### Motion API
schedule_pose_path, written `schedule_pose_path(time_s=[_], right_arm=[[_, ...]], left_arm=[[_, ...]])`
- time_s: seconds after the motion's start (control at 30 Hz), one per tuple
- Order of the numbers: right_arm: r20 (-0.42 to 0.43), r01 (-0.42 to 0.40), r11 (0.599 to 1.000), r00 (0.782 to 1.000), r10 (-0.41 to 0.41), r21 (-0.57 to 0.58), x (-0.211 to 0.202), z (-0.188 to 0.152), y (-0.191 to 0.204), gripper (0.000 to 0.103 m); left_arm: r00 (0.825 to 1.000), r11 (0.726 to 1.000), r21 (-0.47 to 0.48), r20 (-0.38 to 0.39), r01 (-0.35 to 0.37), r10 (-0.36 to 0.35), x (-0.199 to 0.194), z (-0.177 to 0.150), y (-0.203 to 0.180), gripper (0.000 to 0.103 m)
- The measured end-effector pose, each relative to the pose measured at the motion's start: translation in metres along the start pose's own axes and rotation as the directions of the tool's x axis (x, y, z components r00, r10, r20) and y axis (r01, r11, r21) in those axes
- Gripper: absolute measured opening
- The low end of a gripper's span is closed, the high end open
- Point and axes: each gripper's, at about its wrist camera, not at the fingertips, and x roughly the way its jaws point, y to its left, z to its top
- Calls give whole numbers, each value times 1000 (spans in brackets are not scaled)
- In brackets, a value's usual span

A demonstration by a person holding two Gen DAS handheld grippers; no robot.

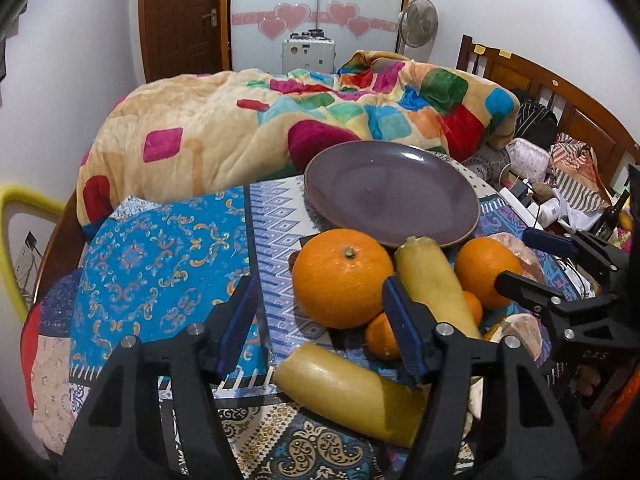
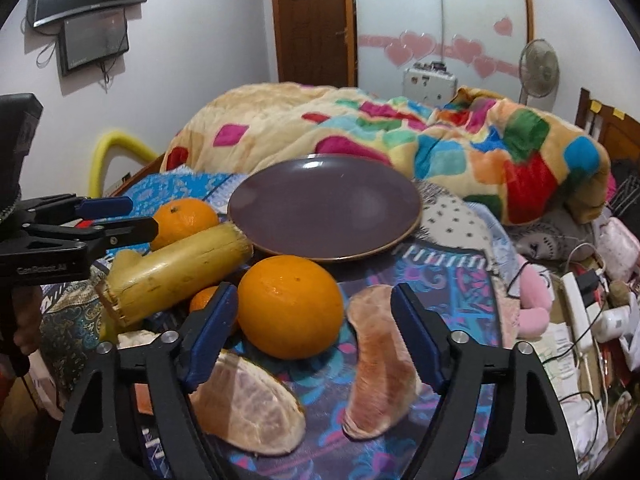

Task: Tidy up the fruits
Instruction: 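Grasp a large orange with the left tool while the right tool grasps another large orange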

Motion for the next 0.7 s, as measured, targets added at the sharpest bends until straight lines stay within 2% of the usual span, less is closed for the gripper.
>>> schedule_pose_path(time_s=[0.13,0.33,0.47,0.5,0.53,0.57,0.7], right_arm=[[-44,-40,999,998,41,25,11,2,-2,75],[-82,-33,999,996,34,8,17,2,1,74],[-115,-73,996,990,78,46,22,4,-6,74],[-120,-79,996,989,85,49,22,4,-7,72],[-123,-95,994,987,101,51,23,4,-8,61],[-129,-106,993,985,112,52,22,5,-7,61],[-123,-59,998,991,60,11,18,5,-1,60]], left_arm=[[1000,1000,-1,-14,8,-8,4,0,4,64],[999,999,1,-35,35,-35,14,-1,3,64],[997,998,9,-50,59,-59,20,1,1,64],[997,998,8,-52,59,-59,21,1,0,64],[997,998,8,-54,58,-58,22,2,0,64],[997,998,8,-56,60,-60,23,3,-1,64],[992,995,-15,-76,101,-102,26,7,1,64]])
